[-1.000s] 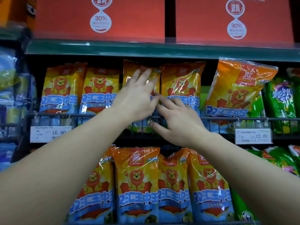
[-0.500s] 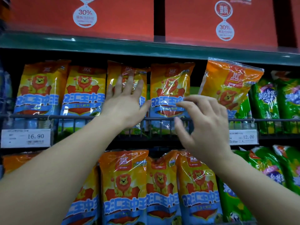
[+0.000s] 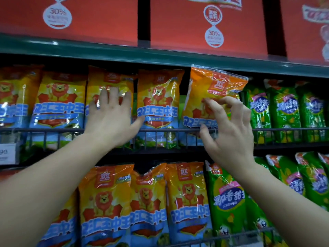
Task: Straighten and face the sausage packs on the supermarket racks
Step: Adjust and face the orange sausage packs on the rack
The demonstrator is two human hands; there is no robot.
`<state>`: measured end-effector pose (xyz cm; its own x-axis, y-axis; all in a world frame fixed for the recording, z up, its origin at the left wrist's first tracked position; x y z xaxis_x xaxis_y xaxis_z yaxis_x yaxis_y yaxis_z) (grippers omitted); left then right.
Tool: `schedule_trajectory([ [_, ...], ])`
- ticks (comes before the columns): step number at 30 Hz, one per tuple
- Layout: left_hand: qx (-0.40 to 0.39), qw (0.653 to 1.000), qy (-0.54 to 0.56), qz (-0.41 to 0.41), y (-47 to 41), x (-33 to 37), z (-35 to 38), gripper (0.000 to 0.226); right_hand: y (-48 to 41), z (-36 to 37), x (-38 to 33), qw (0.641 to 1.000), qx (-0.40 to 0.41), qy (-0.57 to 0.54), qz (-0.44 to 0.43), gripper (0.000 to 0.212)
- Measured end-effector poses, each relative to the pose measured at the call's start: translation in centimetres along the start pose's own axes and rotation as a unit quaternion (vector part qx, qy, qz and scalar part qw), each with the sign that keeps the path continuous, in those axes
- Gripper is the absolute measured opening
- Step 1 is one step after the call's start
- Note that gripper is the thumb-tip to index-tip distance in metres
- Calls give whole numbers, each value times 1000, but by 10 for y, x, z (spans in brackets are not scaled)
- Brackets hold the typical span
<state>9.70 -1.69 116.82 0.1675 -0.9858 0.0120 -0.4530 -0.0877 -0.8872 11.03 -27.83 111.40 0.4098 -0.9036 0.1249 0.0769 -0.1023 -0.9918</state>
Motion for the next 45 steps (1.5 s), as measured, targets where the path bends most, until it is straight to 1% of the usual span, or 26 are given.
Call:
schedule_trajectory([
  [3, 6, 1000, 16, -1, 6, 7, -1, 76, -2, 6, 5, 1000, -29, -7, -4, 59],
  [6, 12, 1000, 23, -3, 9, 13, -1, 74, -10, 11, 10, 996, -83, -26, -3, 61],
  [9, 31, 999, 35, 15, 10, 22, -4, 70, -23, 19, 15, 982, -171, -81, 28, 60],
  [11, 30, 998, 45, 21, 10, 29, -7, 70, -35, 24, 17, 969, -221, -105, 37, 59],
  [15, 14, 998, 50, 23, 7, 42, -7, 68, -56, 33, 18, 957, -269, -100, 29, 60],
  [17, 11, 998, 50, 21, 4, 49, -7, 69, -62, 37, 16, 957, -273, -94, 29, 62],
  [20, -2, 997, 74, 21, 1, 61, -8, 71, -68, 40, 12, 963, -258, -72, 24, 60],
  [22, -26, 995, 95, 5, -1, 67, -6, 73, -70, 41, 9, 965, -254, -55, 17, 61],
  [25, -31, 995, 91, -11, -4, 74, -4, 77, -72, 44, 8, 966, -256, -29, 10, 64],
  [27, -37, 995, 93, -20, -4, 78, -2, 81, -74, 46, 7, 964, -263, -25, 12, 71],
  [31, -31, 994, 102, -26, -8, 82, 0, 86, -78, 53, 0, 960, -278, -21, 30, 93],
  [34, -21, 995, 87, -34, -12, 81, 5, 90, -79, 59, -6, 957, -289, 5, 42, 101],
  [38, -26, 994, 98, -48, -14, 83, 7, 91, -81, 63, -7, 957, -286, -4, 55, 98],
  [45, -29, 992, 112, -57, -15, 85, 6, 93, -88, 61, -3, 959, -276, -30, 53, 95],
])
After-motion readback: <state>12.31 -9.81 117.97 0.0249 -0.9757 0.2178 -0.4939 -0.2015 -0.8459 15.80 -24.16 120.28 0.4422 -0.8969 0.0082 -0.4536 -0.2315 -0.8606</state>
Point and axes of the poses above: each hand's wrist, its own y-axis away from the middle knuckle, its own z-axis out of the palm, x = y × z, the point moved 2 cm from there along -y, towards the middle knuckle, and after that the axes turned 6 degrees about -z, right-handed, at the moved point
